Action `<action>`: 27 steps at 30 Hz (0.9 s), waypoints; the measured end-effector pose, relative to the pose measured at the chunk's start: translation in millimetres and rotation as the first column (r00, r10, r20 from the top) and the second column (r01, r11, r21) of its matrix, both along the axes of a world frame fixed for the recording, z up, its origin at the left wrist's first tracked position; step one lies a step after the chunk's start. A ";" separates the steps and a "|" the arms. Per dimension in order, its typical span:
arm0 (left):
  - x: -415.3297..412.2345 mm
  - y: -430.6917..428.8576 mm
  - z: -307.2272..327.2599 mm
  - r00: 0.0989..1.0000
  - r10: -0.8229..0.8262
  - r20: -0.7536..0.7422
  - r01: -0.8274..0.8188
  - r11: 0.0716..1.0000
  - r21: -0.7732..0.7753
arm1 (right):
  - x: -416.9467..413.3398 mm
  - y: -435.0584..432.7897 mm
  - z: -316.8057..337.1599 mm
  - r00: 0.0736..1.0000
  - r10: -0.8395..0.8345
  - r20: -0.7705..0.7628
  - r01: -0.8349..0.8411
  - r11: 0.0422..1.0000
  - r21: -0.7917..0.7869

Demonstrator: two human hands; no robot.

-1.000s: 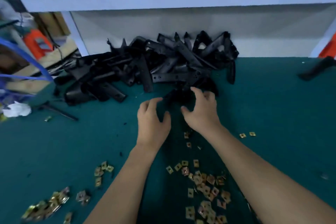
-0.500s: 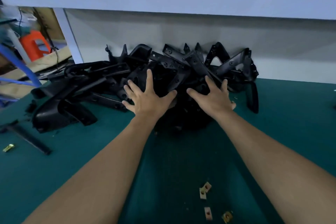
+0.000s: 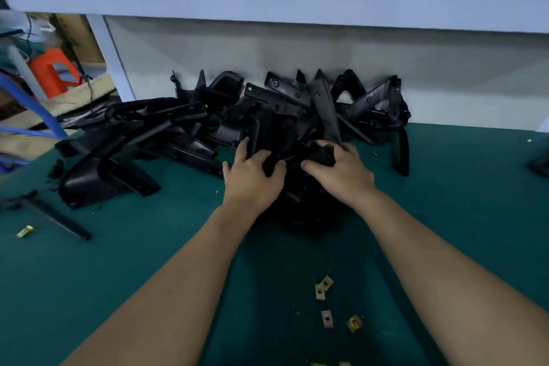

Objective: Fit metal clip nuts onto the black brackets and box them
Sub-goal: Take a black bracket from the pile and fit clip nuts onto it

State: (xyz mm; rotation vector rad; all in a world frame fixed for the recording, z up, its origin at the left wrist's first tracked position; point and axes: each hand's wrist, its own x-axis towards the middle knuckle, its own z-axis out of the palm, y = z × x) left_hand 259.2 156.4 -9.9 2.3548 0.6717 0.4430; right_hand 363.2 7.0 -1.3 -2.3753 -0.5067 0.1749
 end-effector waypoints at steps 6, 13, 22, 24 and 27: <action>-37.5 -24.1 1.6 0.997 -0.068 0.019 0.069 0.996 -0.059 | -40.8 -28.5 2.0 1.000 0.006 0.008 -0.006 1.000 -0.007; -81.6 -57.3 8.3 0.975 -0.218 0.039 0.209 0.962 0.175 | -87.9 -71.6 0.7 0.995 -0.085 0.044 0.082 0.995 0.064; -118.9 -79.8 38.1 0.934 -0.336 0.118 0.244 0.846 0.475 | -107.9 -105.7 35.1 0.981 -0.180 -0.078 0.188 0.976 0.111; -123.5 -87.1 40.0 0.919 -0.361 0.158 0.235 0.824 0.515 | -116.8 -108.4 45.5 0.977 -0.198 -0.073 0.208 0.964 0.168; -128.7 -95.9 37.5 0.896 -0.402 0.187 0.233 0.786 0.573 | -133.8 -115.2 66.3 0.944 -0.304 -0.125 0.324 0.794 0.514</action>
